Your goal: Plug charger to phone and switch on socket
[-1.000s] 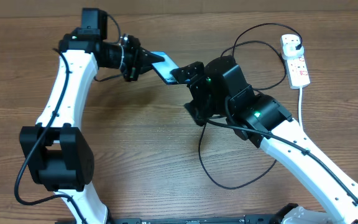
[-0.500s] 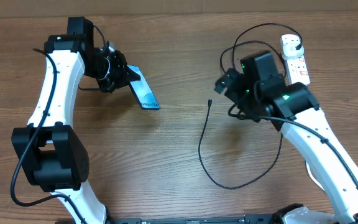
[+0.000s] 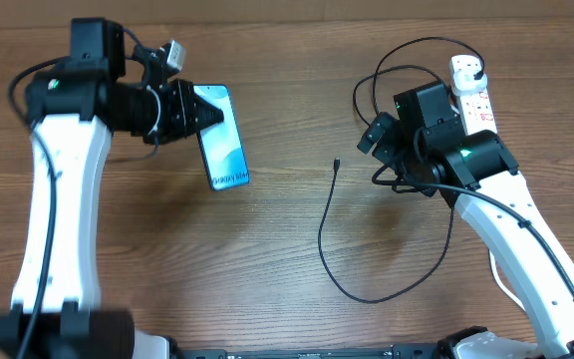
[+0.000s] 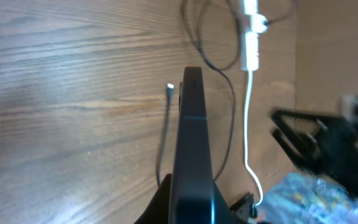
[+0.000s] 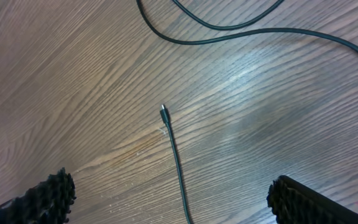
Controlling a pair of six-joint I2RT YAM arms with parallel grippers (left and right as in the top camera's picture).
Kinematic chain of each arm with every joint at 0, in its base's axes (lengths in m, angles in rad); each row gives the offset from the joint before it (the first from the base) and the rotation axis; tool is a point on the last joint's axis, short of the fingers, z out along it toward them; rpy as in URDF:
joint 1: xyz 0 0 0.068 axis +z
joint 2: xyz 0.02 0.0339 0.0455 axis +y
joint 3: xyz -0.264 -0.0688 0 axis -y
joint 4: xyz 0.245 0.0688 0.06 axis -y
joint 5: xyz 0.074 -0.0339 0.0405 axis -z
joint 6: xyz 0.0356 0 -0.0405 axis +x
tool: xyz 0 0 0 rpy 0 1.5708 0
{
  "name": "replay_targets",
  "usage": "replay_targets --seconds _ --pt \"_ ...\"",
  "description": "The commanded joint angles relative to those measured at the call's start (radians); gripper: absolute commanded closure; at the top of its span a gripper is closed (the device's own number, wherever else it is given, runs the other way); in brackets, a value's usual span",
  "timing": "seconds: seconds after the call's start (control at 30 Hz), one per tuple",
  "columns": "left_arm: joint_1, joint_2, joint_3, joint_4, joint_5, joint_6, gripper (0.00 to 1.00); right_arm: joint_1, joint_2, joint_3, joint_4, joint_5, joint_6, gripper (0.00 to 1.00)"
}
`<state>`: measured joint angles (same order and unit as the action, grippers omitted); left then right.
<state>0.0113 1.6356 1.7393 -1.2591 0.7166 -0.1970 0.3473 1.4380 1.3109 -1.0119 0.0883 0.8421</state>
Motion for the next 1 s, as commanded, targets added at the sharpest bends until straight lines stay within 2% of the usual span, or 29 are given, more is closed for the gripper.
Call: replay_targets --seconds 0.0,0.13,0.27,0.5,0.73,0.97 --pt "-0.027 -0.063 0.008 -0.048 -0.066 0.048 0.96 -0.003 -0.001 0.030 0.003 0.023 -0.010 0.00" --pt "-0.059 -0.067 0.000 -0.106 -0.160 0.052 0.96 -0.003 -0.001 0.030 0.003 0.023 -0.010 0.00" --pt "-0.113 -0.067 -0.023 -0.098 -0.166 0.097 0.96 -0.003 -0.001 0.030 -0.001 0.023 -0.010 0.00" --pt "-0.212 -0.067 -0.026 -0.076 -0.177 0.108 0.96 -0.003 0.000 0.030 -0.019 0.024 -0.011 0.00" --pt "-0.223 -0.099 -0.026 -0.139 -0.174 0.108 0.96 -0.003 0.002 0.030 -0.023 0.024 -0.070 0.00" --pt "-0.223 -0.223 -0.027 -0.177 -0.205 0.115 0.96 -0.003 0.043 0.030 -0.023 0.023 -0.070 0.00"
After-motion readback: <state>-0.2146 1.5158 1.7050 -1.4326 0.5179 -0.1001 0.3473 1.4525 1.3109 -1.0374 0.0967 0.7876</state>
